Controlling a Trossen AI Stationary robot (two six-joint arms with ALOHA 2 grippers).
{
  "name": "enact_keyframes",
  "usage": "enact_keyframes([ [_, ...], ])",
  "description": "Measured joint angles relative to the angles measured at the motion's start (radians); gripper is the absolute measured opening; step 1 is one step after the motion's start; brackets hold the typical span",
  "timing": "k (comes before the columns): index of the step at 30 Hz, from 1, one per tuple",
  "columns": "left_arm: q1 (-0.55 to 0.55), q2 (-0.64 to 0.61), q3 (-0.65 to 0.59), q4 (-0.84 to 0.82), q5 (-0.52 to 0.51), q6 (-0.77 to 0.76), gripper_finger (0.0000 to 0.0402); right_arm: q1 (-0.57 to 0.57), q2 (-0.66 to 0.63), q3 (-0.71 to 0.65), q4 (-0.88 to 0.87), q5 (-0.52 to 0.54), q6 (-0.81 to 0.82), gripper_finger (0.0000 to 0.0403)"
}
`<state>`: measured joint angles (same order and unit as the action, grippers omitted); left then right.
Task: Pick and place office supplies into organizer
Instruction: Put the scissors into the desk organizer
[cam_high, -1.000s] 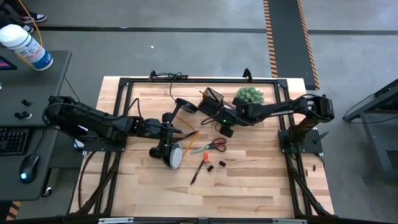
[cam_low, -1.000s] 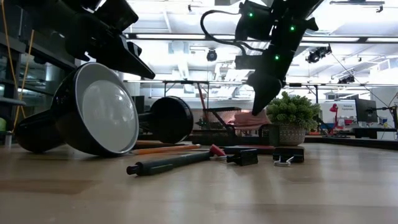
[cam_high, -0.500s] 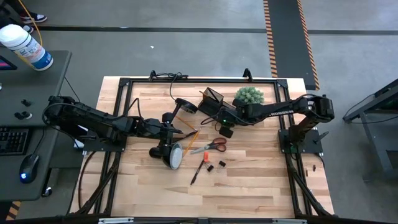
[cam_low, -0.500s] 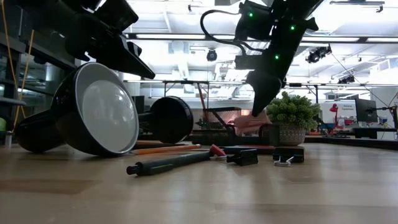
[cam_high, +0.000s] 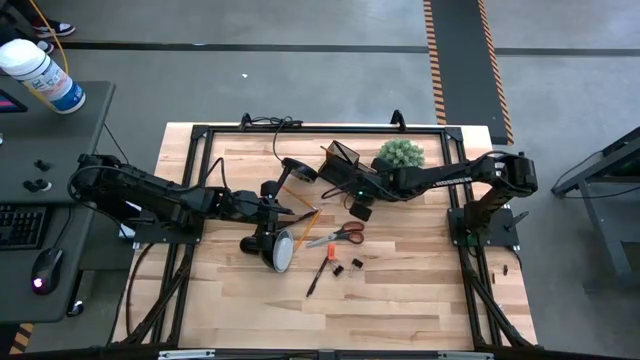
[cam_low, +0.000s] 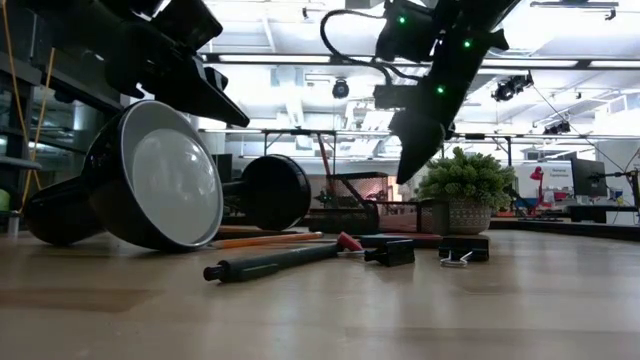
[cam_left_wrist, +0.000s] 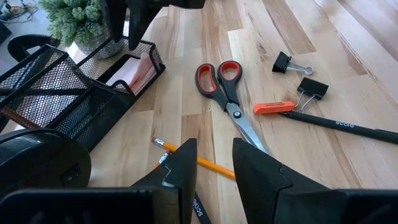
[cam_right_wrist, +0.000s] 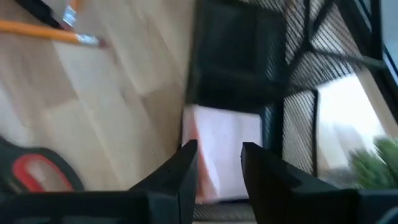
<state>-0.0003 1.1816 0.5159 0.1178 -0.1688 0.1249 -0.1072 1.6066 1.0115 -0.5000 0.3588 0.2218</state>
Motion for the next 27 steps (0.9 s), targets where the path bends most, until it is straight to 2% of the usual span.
enact_keyframes([
  [7, 0.000, 0.000, 0.000, 0.000, 0.000, 0.000, 0.0092, 0.051, 0.000, 0.000, 0.183, -0.096, -0.056, 0.0113],
  [10, 0.000, 0.000, 0.000, 0.001, 0.000, 0.000, 0.0092, 0.088, 0.000, 0.000, 0.240, -0.139, -0.154, 0.0113],
  [15, 0.000, 0.000, 0.000, 0.009, 0.000, 0.001, 0.0092, 0.136, 0.000, 0.000, 0.286, -0.148, -0.361, 0.0112],
  [20, 0.000, 0.000, 0.000, 0.009, 0.001, 0.001, 0.0092, 0.135, 0.000, 0.001, 0.298, -0.196, -0.450, 0.0112],
  [23, 0.000, 0.000, 0.000, 0.009, 0.020, 0.000, 0.0092, 0.133, 0.001, 0.001, 0.298, -0.237, -0.461, 0.0112],
  [27, 0.000, 0.000, 0.000, 0.008, 0.034, 0.000, 0.0092, 0.135, 0.003, 0.001, 0.271, -0.261, -0.372, 0.0112],
])
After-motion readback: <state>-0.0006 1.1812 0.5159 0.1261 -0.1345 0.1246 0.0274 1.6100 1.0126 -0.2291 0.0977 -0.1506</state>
